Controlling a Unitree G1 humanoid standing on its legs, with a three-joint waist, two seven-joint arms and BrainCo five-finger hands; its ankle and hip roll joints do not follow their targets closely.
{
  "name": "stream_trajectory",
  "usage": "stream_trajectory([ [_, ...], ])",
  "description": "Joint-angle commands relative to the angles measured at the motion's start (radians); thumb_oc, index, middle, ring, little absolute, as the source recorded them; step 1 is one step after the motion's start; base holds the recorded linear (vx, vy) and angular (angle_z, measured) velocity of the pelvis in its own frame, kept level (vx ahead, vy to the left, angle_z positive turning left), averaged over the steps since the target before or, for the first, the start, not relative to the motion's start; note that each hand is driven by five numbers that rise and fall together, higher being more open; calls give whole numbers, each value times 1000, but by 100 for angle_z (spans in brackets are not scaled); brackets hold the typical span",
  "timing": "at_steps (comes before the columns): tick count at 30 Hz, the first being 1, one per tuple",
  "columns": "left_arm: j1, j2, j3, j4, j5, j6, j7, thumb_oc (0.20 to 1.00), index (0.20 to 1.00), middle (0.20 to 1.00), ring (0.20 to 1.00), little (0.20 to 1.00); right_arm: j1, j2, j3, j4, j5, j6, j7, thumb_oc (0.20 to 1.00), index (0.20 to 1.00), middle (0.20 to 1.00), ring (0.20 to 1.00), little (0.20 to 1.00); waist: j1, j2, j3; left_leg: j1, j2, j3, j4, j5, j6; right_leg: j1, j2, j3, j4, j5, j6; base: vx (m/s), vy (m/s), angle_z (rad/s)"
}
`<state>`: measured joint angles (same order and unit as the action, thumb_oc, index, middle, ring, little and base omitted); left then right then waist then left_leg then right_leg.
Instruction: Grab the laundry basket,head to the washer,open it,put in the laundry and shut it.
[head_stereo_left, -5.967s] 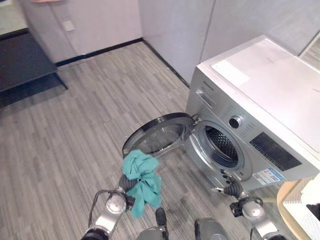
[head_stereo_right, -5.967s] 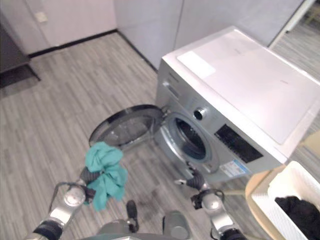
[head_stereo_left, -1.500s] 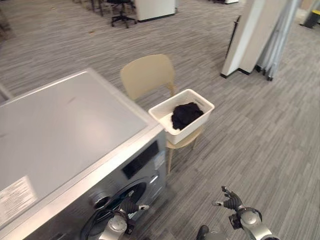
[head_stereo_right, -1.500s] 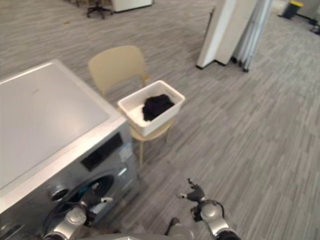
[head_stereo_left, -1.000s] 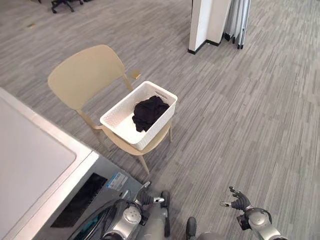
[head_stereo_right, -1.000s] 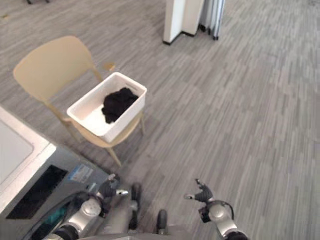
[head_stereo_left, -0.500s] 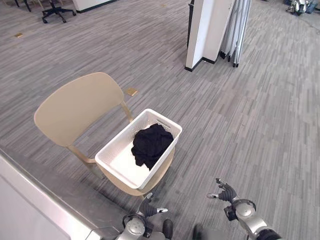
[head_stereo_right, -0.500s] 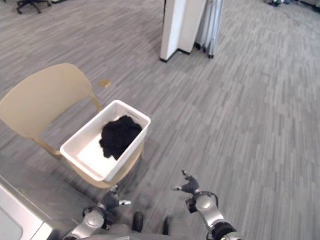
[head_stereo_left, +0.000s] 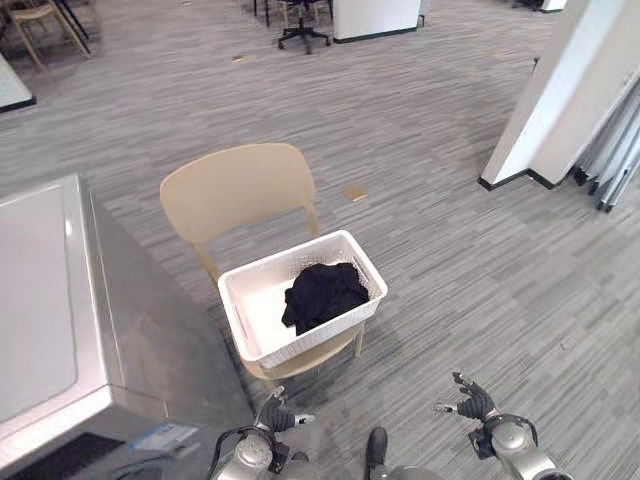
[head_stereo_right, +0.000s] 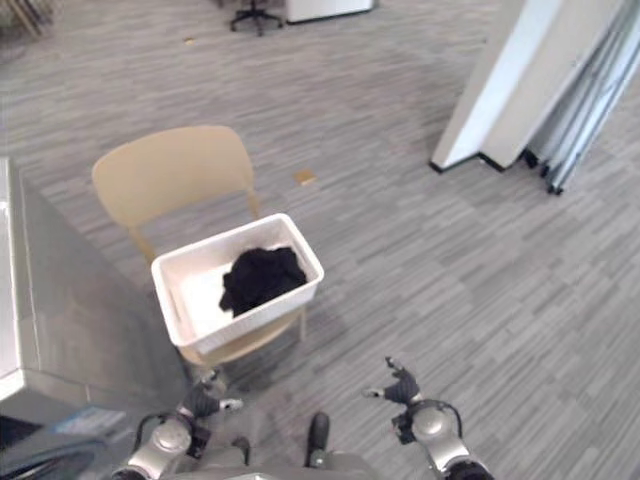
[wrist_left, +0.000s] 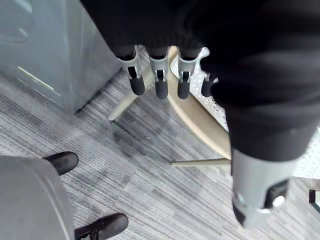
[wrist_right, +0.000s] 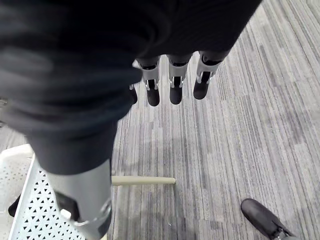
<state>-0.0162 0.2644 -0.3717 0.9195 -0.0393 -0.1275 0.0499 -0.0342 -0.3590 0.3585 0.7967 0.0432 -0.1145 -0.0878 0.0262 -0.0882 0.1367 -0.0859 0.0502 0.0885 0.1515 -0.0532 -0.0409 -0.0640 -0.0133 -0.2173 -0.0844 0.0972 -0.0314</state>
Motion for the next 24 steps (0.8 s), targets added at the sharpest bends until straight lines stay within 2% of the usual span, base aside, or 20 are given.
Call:
stream_trajectory([
  [1, -59, 37, 56, -7, -30, -27, 42, 1000, 1000, 1000, 1000, 1000, 12, -23, -33, -68, 5, -36, -17, 1000, 1000, 1000, 1000, 1000, -17, 15, 0, -55, -21, 100, -17, 4, 29, 30, -67, 12, 120, -166, 114, 93, 50, 69],
  [3, -51, 38, 81, 5, -37, -23, 40, 1000, 1000, 1000, 1000, 1000, 12, -28, -39, -82, -5, -30, -17, 1000, 1000, 1000, 1000, 1000, -18, 22, -8, -53, -20, 144, -31, 1, 34, 32, -70, -15, 128, -180, 112, 180, 124, 74],
  [4, -33, 44, 97, 12, -32, -21, 42, 1000, 1000, 1000, 1000, 1000, 14, -32, -35, -106, -27, -29, -17, 1000, 1000, 1000, 1000, 1000, -18, 25, -9, -36, -22, 146, -36, -9, 41, 48, -77, -28, 154, -201, 114, 202, 125, 56],
  [10, 9, 58, 136, 6, -32, -23, 42, 1000, 1000, 1000, 1000, 1000, -12, -43, -16, -171, -81, -35, -8, 1000, 1000, 1000, 1000, 1000, 12, 16, -11, -10, -44, 148, -39, -43, 72, 50, -113, -18, 235, -206, 142, 181, 165, 8],
  [12, 4, 74, 147, 5, -30, -20, 43, 1000, 1000, 1000, 1000, 1000, -35, -54, -8, -217, -113, -37, -15, 1000, 1000, 1000, 1000, 1000, 18, 13, 2, 8, -57, 122, -41, -58, 91, -4, -122, 15, 358, -186, 161, 150, 140, -20],
  [13, 4, 74, 147, 5, -30, -20, 43, 1000, 1000, 1000, 1000, 1000, -35, -54, -8, -218, -113, -37, -15, 1000, 1000, 1000, 1000, 1000, 18, 13, 2, 8, -57, 122, -41, -58, 92, -5, -122, 15, 359, -186, 161, 74, 34, 5],
  [16, 3, 84, 147, -5, -19, -24, 45, 1000, 1000, 1000, 1000, 1000, -44, -81, 4, -294, -178, -44, -25, 1000, 1000, 1000, 1000, 1000, 5, 14, 10, 34, -64, 80, -46, -70, 99, -54, -94, 93, 394, -183, 160, 111, 16, 22],
  [19, 8, 87, 149, -11, -12, -32, 47, 1000, 1000, 1000, 1000, 1000, -70, -128, 33, -357, -280, -45, -31, 1000, 1000, 1000, 1000, 1000, -1, 16, 11, 52, -66, 41, -67, -66, 96, -94, -73, 148, 338, -164, 159, 124, -40, 38],
  [22, 2, 87, 141, -2, -3, -41, 43, 1000, 1000, 1000, 1000, 1000, -105, -170, 72, -392, -352, -46, -19, 1000, 1000, 1000, 1000, 1000, -10, 8, 26, 72, -83, -26, -76, -67, 87, -128, -51, 233, 256, -126, 175, 106, -82, 42],
  [24, -8, 90, 131, 12, 10, -48, 37, 1000, 1000, 1000, 1000, 1000, -146, -185, 108, -394, -398, -50, -19, 1000, 1000, 1000, 1000, 1000, -3, -2, 32, 64, -94, -63, -66, -67, 81, -112, -56, 247, 222, -115, 175, 41, -114, 89],
])
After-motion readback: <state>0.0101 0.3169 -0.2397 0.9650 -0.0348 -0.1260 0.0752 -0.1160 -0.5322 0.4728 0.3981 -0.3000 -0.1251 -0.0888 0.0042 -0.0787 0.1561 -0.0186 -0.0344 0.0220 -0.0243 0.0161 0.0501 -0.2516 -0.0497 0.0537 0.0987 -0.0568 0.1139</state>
